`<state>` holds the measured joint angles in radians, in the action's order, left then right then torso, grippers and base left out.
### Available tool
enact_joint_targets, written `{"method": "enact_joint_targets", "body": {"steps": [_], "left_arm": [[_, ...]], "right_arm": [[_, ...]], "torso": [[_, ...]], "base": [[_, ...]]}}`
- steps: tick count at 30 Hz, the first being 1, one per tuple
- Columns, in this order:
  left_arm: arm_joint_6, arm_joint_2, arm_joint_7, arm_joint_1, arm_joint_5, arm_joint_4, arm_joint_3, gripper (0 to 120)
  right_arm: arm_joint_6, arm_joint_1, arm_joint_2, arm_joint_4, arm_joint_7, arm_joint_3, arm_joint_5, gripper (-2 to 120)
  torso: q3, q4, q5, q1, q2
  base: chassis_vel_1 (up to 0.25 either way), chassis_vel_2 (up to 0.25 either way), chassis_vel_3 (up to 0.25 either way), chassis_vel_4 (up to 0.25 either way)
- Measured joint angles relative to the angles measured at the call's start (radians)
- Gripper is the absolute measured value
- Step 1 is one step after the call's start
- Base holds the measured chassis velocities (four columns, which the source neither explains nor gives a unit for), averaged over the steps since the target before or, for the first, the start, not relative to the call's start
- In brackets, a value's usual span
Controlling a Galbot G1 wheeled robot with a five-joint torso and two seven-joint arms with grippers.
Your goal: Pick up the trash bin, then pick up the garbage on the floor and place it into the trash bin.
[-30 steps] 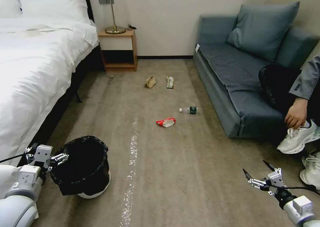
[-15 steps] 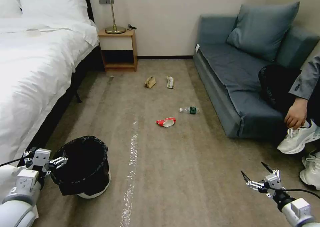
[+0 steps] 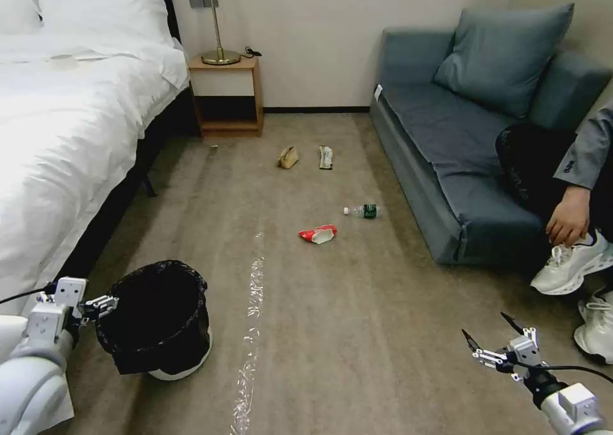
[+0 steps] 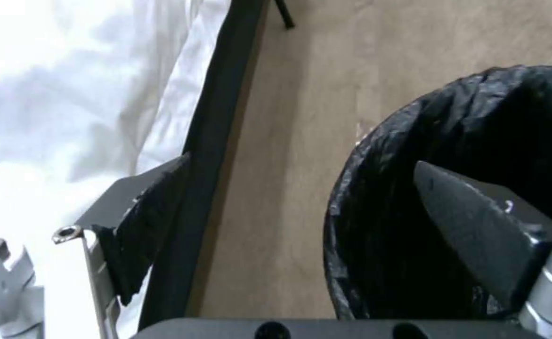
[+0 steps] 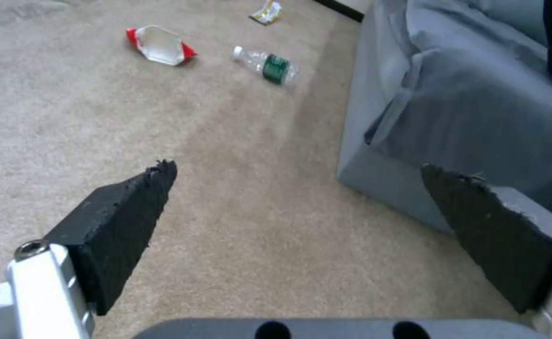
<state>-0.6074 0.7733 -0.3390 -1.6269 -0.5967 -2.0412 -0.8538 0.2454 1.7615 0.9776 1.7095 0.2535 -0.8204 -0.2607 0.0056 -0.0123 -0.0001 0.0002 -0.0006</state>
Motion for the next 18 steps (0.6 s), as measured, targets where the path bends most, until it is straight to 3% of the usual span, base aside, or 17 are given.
{"method": "enact_joint_targets", "body": {"steps": [7, 18], "left_arm": [[-0.044, -0.055, 0.008, 0.092, -0.058, 0.112, 0.019, 90], [-0.071, -0.080, 0.047, 0.208, -0.193, 0.217, 0.074, 90]], "right_arm": [[0.009, 0.006, 0.001, -0.014, 0.006, -0.008, -0.005, 100], [0.002, 0.003, 0.011, -0.005, 0.007, 0.001, -0.002, 100]], "torso": [[0.000, 0.0002, 0.0001, 0.000, 0.000], [0.000, 0.0001, -0.0001, 0.000, 0.000]], "base": [[0.000, 0.000, 0.000, 0.000], [0.000, 0.000, 0.000, 0.000]]}}
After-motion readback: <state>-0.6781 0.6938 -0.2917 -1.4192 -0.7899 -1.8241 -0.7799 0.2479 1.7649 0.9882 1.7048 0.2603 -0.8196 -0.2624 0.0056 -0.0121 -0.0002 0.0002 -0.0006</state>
